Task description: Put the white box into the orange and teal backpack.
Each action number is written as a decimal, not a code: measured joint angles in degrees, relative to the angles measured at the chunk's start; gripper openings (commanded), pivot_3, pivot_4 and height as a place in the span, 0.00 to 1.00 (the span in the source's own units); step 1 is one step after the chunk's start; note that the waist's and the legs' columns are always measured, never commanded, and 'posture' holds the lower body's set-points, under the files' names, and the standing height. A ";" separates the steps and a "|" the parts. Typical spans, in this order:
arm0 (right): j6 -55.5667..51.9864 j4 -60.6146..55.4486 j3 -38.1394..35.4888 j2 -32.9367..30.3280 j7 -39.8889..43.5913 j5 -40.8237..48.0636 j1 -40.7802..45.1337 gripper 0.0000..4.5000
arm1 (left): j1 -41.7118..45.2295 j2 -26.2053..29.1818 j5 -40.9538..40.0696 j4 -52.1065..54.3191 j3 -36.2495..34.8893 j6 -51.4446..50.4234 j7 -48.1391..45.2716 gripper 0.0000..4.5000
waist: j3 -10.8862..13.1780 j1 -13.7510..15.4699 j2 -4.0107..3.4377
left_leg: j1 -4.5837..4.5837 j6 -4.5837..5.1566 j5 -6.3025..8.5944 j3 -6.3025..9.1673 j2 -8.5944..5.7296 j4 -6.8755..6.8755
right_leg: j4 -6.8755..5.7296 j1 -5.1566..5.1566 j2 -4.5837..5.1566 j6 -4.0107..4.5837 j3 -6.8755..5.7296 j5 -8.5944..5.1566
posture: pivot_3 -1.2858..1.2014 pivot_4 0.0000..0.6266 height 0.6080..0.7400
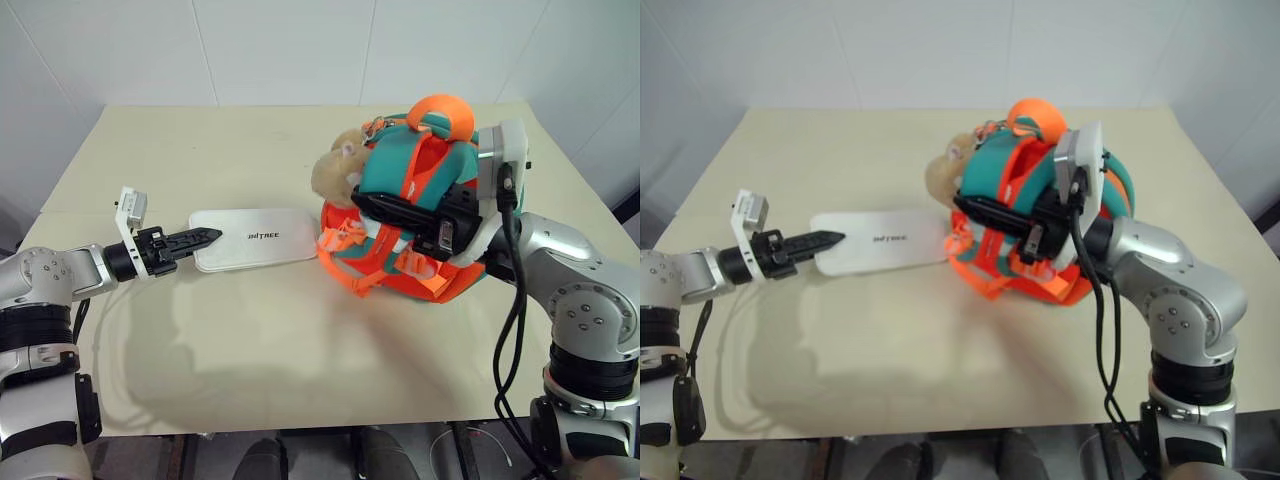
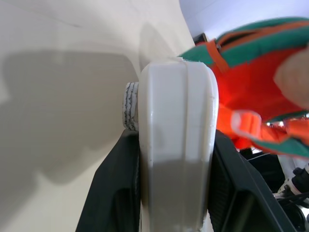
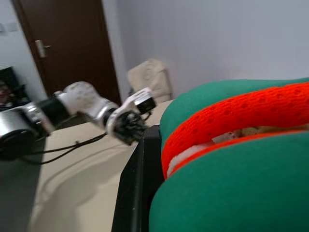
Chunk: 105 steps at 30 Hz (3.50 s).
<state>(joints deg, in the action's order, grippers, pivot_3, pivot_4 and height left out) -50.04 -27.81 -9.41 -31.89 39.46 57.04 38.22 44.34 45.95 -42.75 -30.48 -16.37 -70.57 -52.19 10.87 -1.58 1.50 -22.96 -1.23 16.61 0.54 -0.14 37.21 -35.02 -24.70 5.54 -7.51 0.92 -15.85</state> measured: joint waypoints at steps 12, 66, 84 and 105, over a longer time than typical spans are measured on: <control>-2.09 -5.95 0.14 -11.55 13.37 11.77 -0.48 0.11 | 4.89 3.90 2.72 -5.23 1.26 1.37 -4.39 0.29 | 0.00 0.06 0.01 | -0.11 0.08 0.03 -0.09 0.01 0.10 | 0.00 0.01 0.09 0.00 -0.45 0.00 | 0.52 0.24 1.00; 3.90 -0.75 6.97 -15.04 26.32 -0.04 -7.09 0.11 | -20.18 15.91 -13.55 36.96 -24.15 16.91 -16.20 0.29 | -0.05 0.12 0.13 | 0.00 0.30 0.13 0.23 0.16 0.55 | -0.40 0.17 0.22 0.03 -0.48 -0.01 | 0.52 0.24 1.00; 3.91 -0.64 7.08 -14.06 25.42 -1.21 -6.98 0.11 | -17.26 12.49 -10.79 34.30 -8.31 23.72 -19.41 0.29 | -0.05 1.37 0.13 | 0.03 0.30 0.13 0.23 0.00 0.55 | -0.39 0.20 0.19 0.06 -0.49 -0.02 | 0.52 0.24 1.00; 5.13 -1.02 8.11 -11.82 24.06 -3.01 -7.33 0.11 | -1.98 11.37 -0.34 29.32 6.71 30.16 -26.22 0.29 | -0.05 1.74 0.14 | -0.01 0.36 0.11 -0.08 -0.03 0.84 | -0.53 0.34 0.04 0.05 -0.55 -0.02 | 0.52 0.24 1.00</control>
<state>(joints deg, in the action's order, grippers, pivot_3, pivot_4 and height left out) -44.91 -28.83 -1.31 -43.72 63.52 54.03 30.89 42.36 57.32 -43.09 -1.16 -9.66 -40.41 -78.41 10.82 0.16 1.64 -22.97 -0.87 16.73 0.46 -0.16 38.05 -35.56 -24.35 5.58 -7.46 0.37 -15.87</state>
